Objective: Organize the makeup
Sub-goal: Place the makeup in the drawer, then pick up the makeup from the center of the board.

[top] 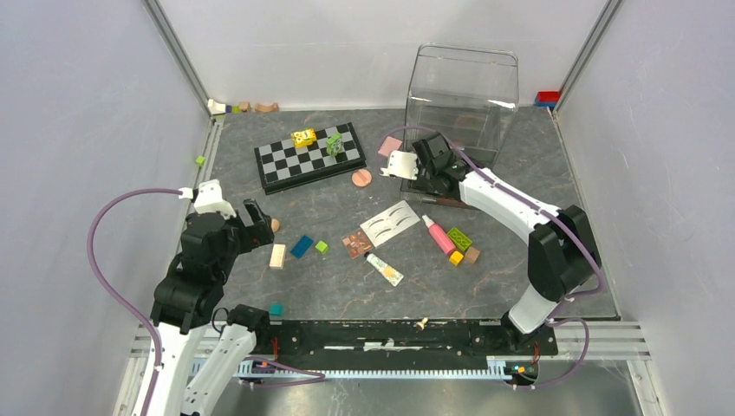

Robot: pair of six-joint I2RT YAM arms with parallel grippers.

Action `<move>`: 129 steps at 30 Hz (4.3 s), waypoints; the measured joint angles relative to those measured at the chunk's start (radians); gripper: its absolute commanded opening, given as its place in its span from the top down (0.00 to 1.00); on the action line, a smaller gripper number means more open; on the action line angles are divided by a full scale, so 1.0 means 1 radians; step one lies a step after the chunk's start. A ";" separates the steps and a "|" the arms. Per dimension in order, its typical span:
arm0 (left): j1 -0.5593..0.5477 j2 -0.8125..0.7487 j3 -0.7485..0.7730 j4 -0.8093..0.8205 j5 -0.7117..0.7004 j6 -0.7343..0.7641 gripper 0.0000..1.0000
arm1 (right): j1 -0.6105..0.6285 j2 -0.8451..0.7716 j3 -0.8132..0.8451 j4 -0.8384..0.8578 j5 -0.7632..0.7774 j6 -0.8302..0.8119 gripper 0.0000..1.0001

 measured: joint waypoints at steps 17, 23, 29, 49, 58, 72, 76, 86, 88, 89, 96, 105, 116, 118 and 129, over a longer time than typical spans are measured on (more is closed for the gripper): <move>0.000 0.009 -0.002 0.002 0.000 0.000 0.00 | -0.028 0.123 0.089 -0.029 0.027 -0.047 0.73; 0.000 0.010 -0.002 0.002 0.000 0.000 0.00 | -0.027 0.142 0.106 -0.033 0.035 -0.051 0.58; 0.000 0.010 -0.002 0.002 0.000 0.000 0.00 | -0.028 0.142 0.107 -0.033 0.039 -0.051 0.52; 0.000 0.010 -0.002 0.003 0.000 0.000 0.00 | -0.028 0.141 0.108 -0.036 0.039 -0.035 0.34; 0.000 0.010 -0.002 0.003 0.000 0.000 0.00 | -0.028 0.138 0.109 -0.032 0.039 -0.028 0.33; 0.000 0.010 -0.002 0.003 0.000 0.000 0.00 | -0.022 -0.019 0.110 -0.027 -0.081 0.086 0.30; 0.000 0.010 -0.002 0.003 0.000 0.000 0.00 | -0.015 -0.086 0.102 -0.011 -0.132 0.180 0.25; 0.000 0.016 -0.002 0.003 0.000 0.000 0.00 | 0.041 -0.329 -0.097 0.147 -0.425 0.565 0.24; 0.000 0.020 -0.002 0.003 0.000 0.000 0.00 | 0.101 -0.349 -0.124 0.180 -0.440 0.671 0.24; 0.000 0.022 -0.002 0.003 0.000 0.000 0.00 | 0.132 -0.351 -0.135 0.193 -0.441 0.715 0.24; 0.000 0.041 -0.002 0.003 0.000 0.000 0.00 | 0.339 -0.311 -0.270 0.251 -0.393 1.025 0.18; 0.000 0.039 -0.002 0.003 0.000 0.000 0.00 | 0.466 -0.064 -0.231 0.244 -0.226 1.254 0.03; 0.000 0.036 -0.002 0.003 0.000 0.000 0.00 | 0.492 0.136 -0.068 0.220 -0.101 1.324 0.05; 0.000 0.036 -0.002 0.003 0.000 0.000 0.00 | 0.492 0.163 -0.057 0.218 -0.097 1.327 0.07; 0.000 0.029 -0.002 0.003 0.000 0.000 0.00 | 0.492 0.248 -0.042 0.212 -0.098 1.329 0.11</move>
